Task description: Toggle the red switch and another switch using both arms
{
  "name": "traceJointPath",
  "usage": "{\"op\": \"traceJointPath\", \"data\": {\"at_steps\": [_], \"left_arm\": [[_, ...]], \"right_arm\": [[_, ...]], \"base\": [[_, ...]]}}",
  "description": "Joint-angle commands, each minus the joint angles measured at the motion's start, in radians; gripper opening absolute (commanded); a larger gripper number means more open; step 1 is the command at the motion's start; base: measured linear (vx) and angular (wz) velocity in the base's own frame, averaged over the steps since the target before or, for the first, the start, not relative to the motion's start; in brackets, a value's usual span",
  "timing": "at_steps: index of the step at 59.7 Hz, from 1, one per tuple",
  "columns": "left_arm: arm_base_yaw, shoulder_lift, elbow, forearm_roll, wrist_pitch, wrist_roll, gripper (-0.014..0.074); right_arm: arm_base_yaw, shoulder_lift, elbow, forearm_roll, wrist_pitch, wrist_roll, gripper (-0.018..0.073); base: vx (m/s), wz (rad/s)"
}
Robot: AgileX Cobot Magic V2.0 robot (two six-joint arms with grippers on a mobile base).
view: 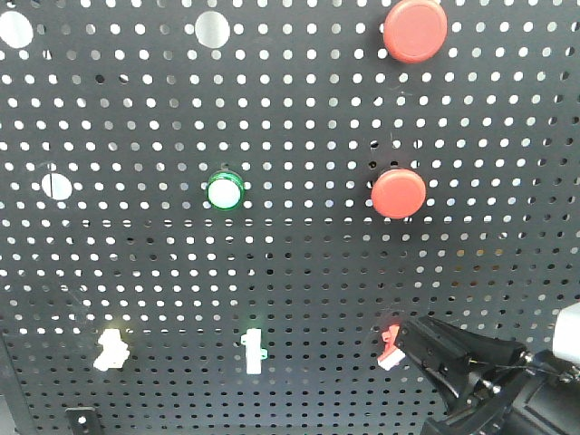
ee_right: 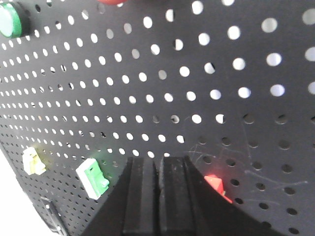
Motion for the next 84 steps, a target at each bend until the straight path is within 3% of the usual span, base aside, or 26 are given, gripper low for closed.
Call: {"op": "traceJointPath", "data": {"at_steps": [1,10,52,59,68,84], "left_arm": [[0.014,-0.059,0.028,-0.010,-0.101,-0.011,0.0003],[0.012,-0.059,0.027,-0.010,-0.043,-0.011,0.0003],[0.012,-0.059,0.027,-0.010,-0.024,-0.011,0.0003],[0.012,-0.059,0.027,-0.010,-0.024,-0.011,0.0003],[0.012,-0.059,0.027,-0.010,-0.024,-0.011,0.0003],[0.012,-0.059,0.027,-0.010,-0.024,-0.011,0.0003]], "right_arm": [[-0.003,-0.016,-0.034,0.003,-0.078,-0.009,-0.0006],[-0.003,-0.016,-0.034,0.003,-0.079,-0.009,-0.0006],[-0.003,-0.016,-0.034,0.003,-0.079,-0.009,-0.0006],[-0.018,-0.052,0.003,0.015,-0.079,-0.066,-0.0006],[-0.130,-0.245,0.116,0.063,-0.079,-0.178,-0.0006],[-0.503,-0.670,0.391,0.063,-0.039,-0.251,-0.0006]], "base": [[0.00,0.00],[0.00,0.00],[0.00,0.00],[0.00,0.00],[0.00,0.00],[0.00,0.00]]}}
